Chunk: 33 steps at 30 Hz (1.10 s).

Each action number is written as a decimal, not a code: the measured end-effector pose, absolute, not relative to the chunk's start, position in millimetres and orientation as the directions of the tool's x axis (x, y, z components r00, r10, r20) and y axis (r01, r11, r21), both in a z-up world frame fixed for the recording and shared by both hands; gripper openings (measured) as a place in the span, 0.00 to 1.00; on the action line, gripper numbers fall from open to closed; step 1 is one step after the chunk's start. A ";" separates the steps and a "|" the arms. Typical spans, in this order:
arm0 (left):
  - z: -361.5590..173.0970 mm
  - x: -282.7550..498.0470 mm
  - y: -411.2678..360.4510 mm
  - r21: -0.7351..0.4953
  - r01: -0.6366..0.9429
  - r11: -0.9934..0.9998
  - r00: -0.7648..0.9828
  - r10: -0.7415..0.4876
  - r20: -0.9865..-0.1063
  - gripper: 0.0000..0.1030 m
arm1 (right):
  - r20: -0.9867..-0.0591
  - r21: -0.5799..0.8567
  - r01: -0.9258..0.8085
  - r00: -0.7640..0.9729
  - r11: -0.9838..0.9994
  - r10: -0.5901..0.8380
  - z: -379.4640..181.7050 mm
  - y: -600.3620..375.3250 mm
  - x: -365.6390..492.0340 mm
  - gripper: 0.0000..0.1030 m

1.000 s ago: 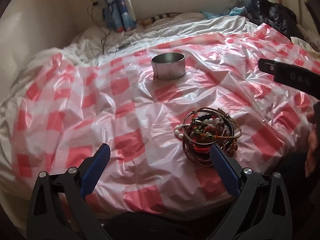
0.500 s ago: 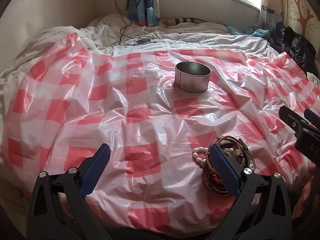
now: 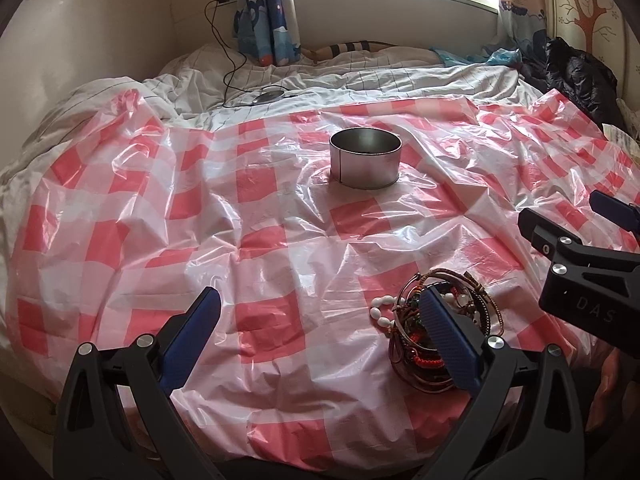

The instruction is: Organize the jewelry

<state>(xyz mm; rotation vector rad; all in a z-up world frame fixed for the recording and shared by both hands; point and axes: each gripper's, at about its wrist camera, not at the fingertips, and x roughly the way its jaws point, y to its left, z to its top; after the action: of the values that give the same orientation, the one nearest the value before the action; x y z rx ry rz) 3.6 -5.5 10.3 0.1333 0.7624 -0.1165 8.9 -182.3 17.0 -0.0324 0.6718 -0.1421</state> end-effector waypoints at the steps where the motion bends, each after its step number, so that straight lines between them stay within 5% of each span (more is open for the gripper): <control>1: 10.2 4.2 -5.6 0.073 0.154 0.985 0.716 -0.060 -0.696 0.93 | -0.619 -0.073 0.121 0.773 0.990 -0.140 17.1 -183.3 9.4 0.93; 17: 8.9 12.4 6.6 0.036 0.103 0.994 0.704 -0.047 -0.709 0.93 | -0.642 0.054 0.131 0.764 0.990 -0.066 16.0 -206.3 10.4 0.93; 33: 3.0 4.0 -17.9 0.087 0.226 0.970 0.682 -0.094 -0.726 0.93 | -0.647 0.103 0.140 0.762 0.985 -0.041 16.1 -215.8 9.2 0.93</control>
<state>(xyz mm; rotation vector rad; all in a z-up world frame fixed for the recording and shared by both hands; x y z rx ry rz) 4.0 -17.9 3.0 0.1754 0.8017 -0.1803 9.2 -215.8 16.1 0.1484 0.6988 -0.0991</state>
